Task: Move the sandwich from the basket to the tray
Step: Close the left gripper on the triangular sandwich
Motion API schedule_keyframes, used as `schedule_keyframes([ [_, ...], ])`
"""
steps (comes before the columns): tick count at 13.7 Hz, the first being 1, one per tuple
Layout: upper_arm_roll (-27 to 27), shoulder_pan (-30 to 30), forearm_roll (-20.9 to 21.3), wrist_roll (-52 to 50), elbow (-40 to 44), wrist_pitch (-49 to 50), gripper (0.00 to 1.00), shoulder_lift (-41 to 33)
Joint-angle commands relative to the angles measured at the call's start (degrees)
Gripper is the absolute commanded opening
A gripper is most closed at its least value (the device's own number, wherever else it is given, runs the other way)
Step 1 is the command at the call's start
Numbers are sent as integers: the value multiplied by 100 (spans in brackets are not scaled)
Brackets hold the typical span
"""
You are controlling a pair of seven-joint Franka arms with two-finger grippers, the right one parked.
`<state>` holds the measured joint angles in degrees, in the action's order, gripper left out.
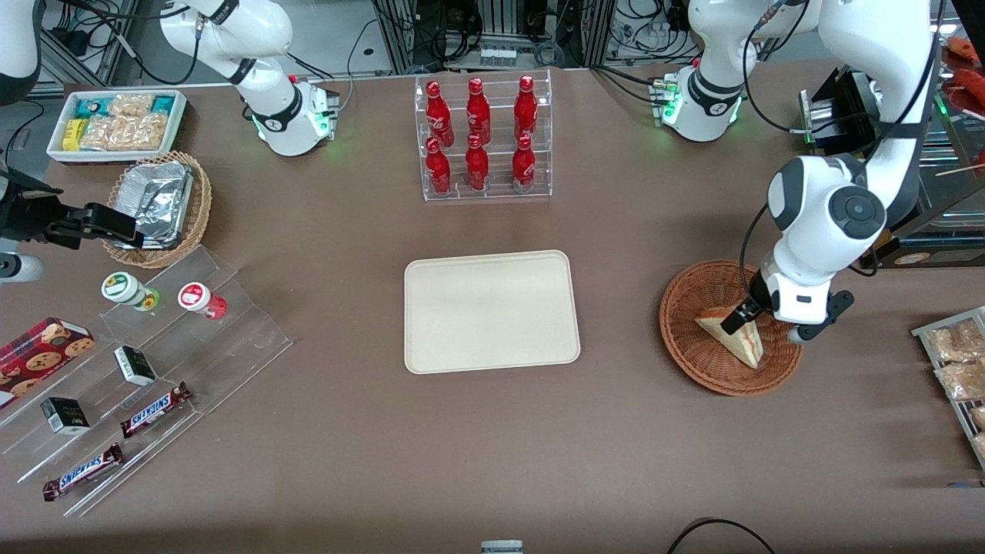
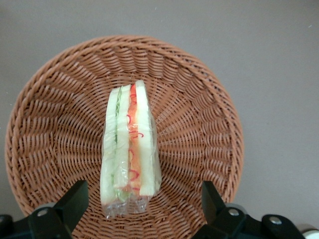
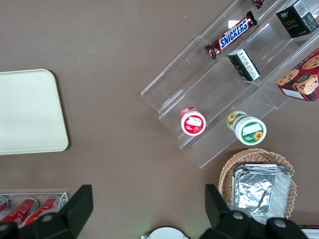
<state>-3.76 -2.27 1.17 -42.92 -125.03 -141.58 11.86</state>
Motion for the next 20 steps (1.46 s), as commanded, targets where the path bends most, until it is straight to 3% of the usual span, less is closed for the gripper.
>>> schedule_keyframes([
  [1,59,-28,103,-33,-83,-80,100,45],
  [11,86,7,103,-41,-31,-441,100,589],
  [12,86,7,103,-41,-22,-441,91,598],
  [14,86,-10,103,-50,-13,-432,15,590],
  [15,86,-10,112,-50,-22,-432,0,572],
  [18,86,-19,225,-59,48,-109,0,345],
  [20,77,-54,506,-76,451,811,0,160],
])
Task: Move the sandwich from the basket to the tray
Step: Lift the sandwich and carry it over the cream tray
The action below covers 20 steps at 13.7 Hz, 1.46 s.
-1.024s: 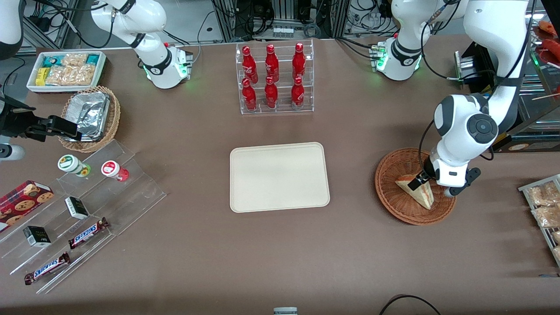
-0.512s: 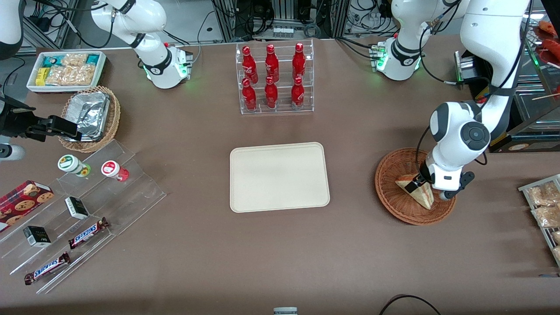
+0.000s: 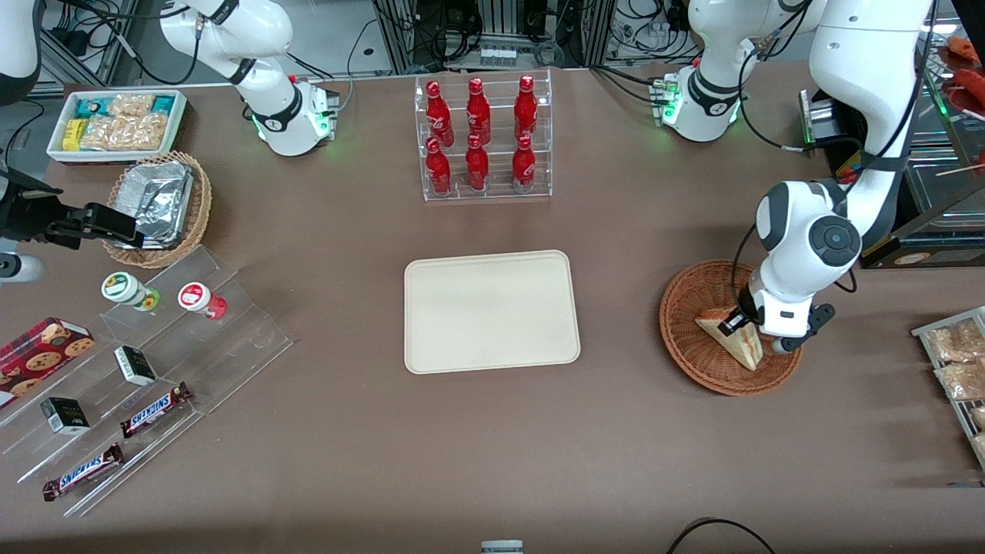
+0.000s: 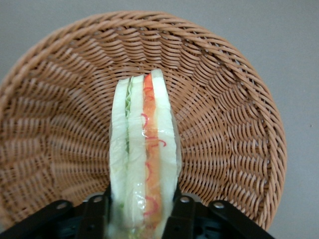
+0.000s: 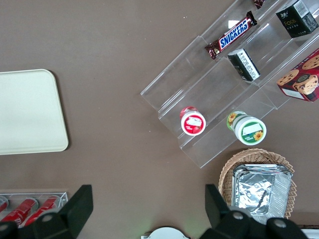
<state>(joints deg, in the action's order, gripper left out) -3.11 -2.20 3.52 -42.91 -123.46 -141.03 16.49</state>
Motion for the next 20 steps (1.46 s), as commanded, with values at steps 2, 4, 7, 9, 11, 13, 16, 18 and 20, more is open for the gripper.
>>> schedule_keyframes([
  [2,-136,-70,457,-60,655,1549,0,-549],
  [4,-601,-114,457,-112,1084,2059,0,-647],
  [7,-1400,-236,457,-94,2120,3087,0,-341],
  [9,-1543,-770,439,-156,2649,3406,0,-77],
  [11,-1544,-1316,439,-244,2905,3381,0,169],
  [13,-1544,-1843,457,-253,3186,3337,0,546],
  [16,-1544,-2371,466,-524,3889,3266,0,1337],
  [18,-1526,-2618,474,-534,4092,2978,0,1707],
  [20,-1491,-2960,736,-613,4119,2443,0,2015],
])
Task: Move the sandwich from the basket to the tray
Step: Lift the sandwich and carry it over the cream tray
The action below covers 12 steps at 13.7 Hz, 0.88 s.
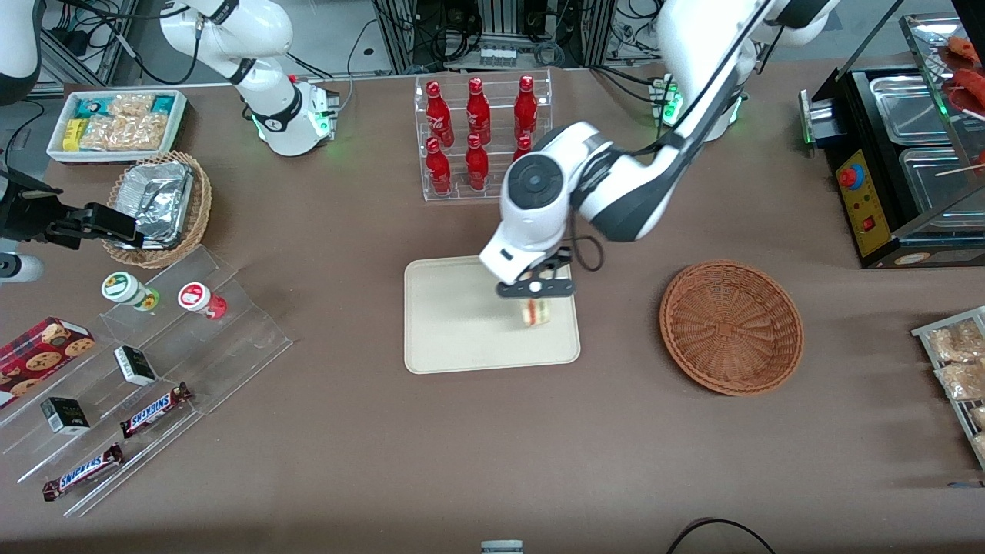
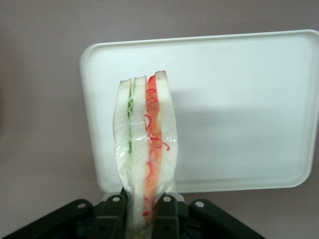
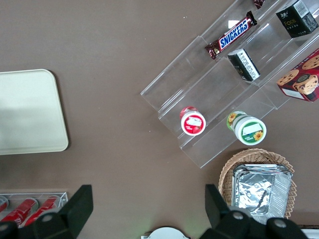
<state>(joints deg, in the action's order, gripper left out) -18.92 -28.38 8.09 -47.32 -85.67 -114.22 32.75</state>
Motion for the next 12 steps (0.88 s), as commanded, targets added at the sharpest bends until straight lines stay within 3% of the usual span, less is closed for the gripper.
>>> schedule_keyframes([
  [1,90,-404,490,-407,340,-450,0,546],
  [12,99,-730,1028,-962,332,-1268,0,1347],
])
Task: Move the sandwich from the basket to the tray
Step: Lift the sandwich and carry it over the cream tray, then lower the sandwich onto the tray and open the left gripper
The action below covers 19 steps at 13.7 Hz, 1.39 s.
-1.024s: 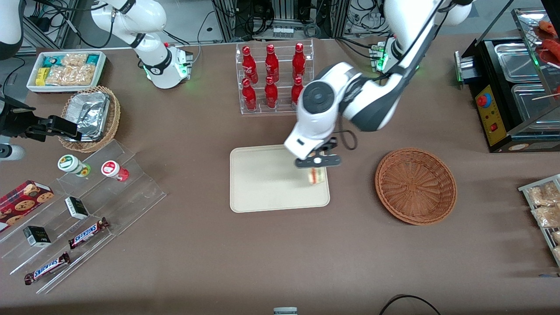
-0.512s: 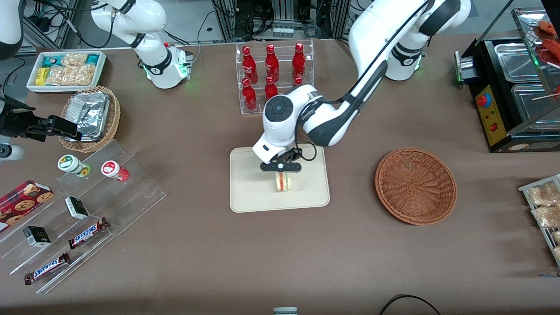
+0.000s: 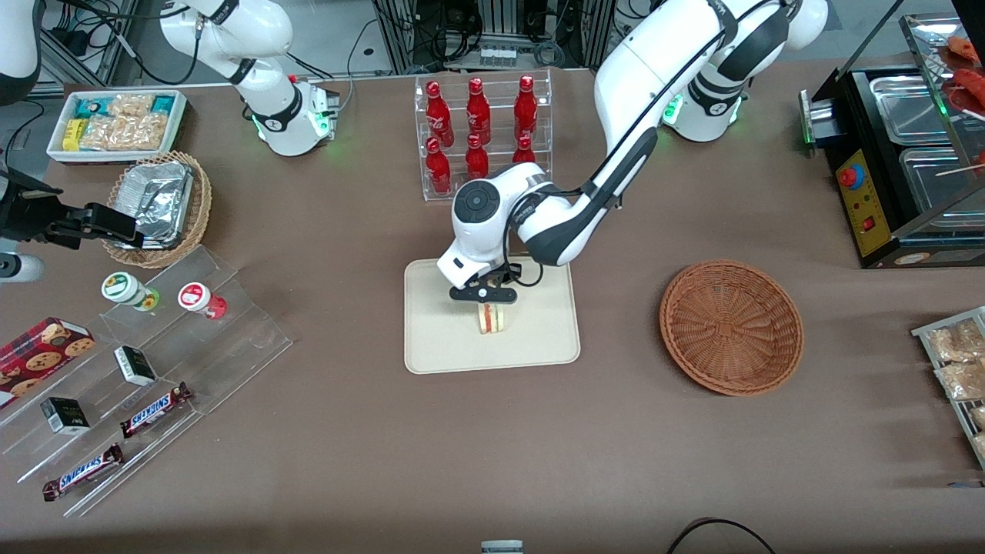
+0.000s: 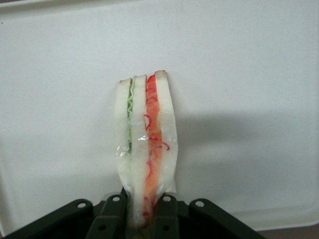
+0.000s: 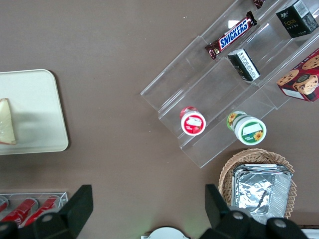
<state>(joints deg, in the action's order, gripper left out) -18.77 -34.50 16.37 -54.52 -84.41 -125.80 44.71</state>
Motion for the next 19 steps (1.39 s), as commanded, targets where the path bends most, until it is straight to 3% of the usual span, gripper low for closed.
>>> schedule_keyframes([
  [1,84,-127,235,-278,197,-181,27,178],
  [2,84,-128,244,-252,197,-181,89,187],
  [3,84,-128,253,-252,197,-164,100,153],
  [10,84,-31,148,-313,232,810,100,-778],
  [13,84,180,-168,-585,399,1416,100,-1209],
  [19,75,1180,-635,-463,329,2672,100,-2316],
])
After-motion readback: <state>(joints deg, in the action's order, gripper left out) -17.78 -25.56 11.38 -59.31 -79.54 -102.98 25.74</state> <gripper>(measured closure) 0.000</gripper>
